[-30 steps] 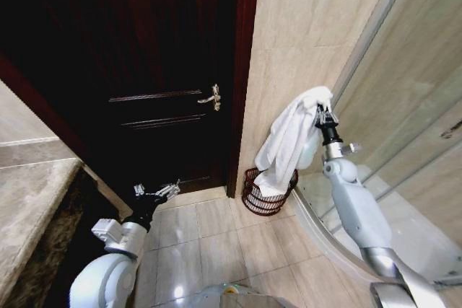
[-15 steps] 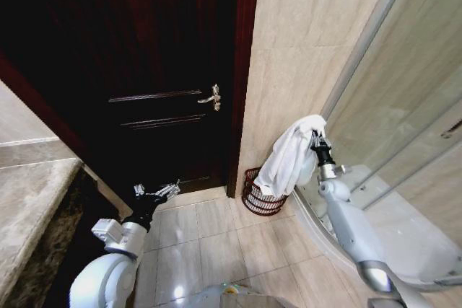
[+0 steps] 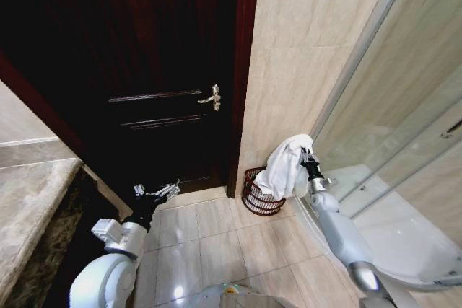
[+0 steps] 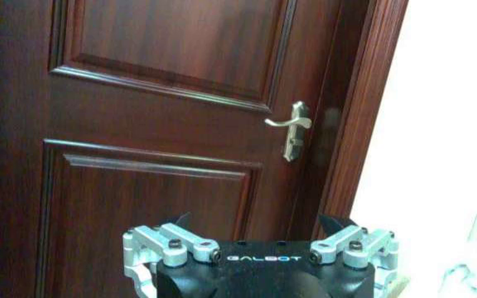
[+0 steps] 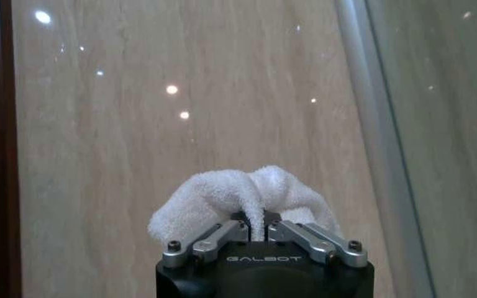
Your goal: Discard the used towel into the hamper.
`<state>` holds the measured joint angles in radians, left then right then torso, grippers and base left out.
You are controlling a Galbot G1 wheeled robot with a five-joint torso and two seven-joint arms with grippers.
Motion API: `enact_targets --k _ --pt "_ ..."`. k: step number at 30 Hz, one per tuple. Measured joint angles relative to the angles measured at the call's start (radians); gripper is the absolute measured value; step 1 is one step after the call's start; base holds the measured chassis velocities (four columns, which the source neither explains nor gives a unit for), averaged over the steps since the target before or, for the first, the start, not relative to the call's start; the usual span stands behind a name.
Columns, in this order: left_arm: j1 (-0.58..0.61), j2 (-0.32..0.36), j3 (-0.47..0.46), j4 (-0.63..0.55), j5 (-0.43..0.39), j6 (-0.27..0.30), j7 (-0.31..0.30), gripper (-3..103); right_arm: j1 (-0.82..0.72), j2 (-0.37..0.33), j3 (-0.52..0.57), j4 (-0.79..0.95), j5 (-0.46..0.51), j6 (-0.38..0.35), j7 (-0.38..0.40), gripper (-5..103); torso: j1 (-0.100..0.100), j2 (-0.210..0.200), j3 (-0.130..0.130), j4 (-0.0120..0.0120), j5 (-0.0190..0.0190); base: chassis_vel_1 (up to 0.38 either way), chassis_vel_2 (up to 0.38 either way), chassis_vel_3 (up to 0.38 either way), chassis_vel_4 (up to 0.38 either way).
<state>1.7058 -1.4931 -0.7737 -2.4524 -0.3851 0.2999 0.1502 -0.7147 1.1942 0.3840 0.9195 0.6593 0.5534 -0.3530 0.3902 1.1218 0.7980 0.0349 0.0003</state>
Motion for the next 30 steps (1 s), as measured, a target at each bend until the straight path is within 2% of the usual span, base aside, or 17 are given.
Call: enact_targets --k 3,7,21,30 --pt "0.0 0.0 0.0 0.0 0.0 0.0 0.0 100 -0.013 0.02 0.006 0.013 -0.05 0.018 0.034 8 0.0 0.0 0.0 0.0002 -0.0003 0.0 0.0 0.0 0.0" --pt "0.0 0.0 0.0 0.0 0.0 0.0 0.0 100 -0.037 0.022 0.02 0.038 -0.089 0.035 0.038 8 0.0 0.0 0.0 -0.0002 -0.0004 0.0 0.0 0.0 0.0" --pt "0.0 0.0 0.0 0.0 0.0 0.0 0.0 100 -0.084 0.008 0.045 0.079 -0.094 0.042 0.021 8 0.0 0.0 0.0 -0.0001 -0.0003 0.0 0.0 0.0 0.0" --pt "0.0 0.0 0.0 0.0 0.0 0.0 0.0 100 -0.121 0.003 0.053 0.094 -0.089 0.049 0.027 8 0.001 0.0 0.0 0.0001 -0.0002 -0.117 0.103 0.104 -0.109"
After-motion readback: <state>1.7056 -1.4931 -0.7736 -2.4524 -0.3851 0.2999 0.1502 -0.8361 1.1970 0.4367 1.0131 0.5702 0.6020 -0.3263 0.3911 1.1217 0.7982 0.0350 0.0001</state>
